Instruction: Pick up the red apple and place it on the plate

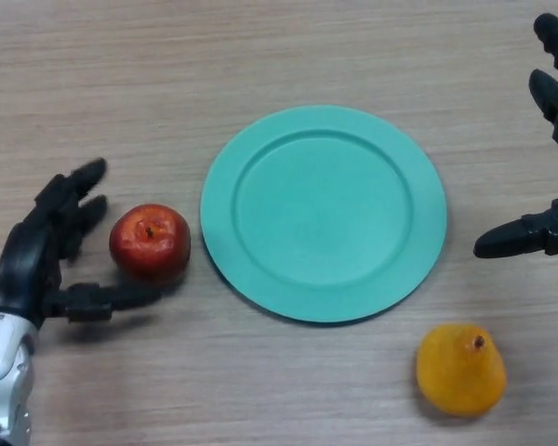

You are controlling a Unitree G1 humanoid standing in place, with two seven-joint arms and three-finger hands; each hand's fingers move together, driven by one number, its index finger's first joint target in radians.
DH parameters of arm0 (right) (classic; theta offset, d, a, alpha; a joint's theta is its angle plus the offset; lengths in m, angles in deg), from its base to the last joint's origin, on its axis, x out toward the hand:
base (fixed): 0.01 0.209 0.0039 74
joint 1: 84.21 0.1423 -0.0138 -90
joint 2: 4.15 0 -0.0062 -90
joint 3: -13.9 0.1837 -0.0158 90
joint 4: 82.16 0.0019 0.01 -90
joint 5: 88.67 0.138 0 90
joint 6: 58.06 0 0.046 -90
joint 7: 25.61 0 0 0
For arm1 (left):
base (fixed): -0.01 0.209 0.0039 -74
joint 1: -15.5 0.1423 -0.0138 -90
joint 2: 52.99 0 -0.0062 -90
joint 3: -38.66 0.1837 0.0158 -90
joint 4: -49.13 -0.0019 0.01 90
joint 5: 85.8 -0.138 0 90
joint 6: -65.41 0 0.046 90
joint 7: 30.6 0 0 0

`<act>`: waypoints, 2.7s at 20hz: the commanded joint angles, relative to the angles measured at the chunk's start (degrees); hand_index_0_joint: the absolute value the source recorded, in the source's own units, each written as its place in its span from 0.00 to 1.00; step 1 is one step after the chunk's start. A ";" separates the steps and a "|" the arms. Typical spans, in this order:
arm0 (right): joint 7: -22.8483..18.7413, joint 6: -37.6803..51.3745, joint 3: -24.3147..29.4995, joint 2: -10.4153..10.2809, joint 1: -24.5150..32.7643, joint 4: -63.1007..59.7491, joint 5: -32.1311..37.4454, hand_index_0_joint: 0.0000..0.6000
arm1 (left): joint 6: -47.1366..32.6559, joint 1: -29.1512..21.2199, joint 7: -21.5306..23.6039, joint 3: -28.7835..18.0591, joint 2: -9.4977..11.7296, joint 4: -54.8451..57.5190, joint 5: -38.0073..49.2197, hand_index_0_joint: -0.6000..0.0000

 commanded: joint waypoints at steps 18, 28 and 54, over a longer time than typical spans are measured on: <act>-1.51 2.01 6.84 3.31 0.08 11.05 3.07 0.00 | -18.43 -20.20 20.47 5.88 -6.38 -5.13 -22.98 0.00; -0.73 2.60 8.20 4.44 0.11 10.09 1.57 0.00 | -8.78 -23.68 20.00 15.30 -8.76 -10.78 -11.62 0.08; -0.01 9.72 2.55 1.19 0.38 2.15 4.93 0.00 | 46.43 12.73 2.73 -9.04 3.53 76.64 12.98 1.00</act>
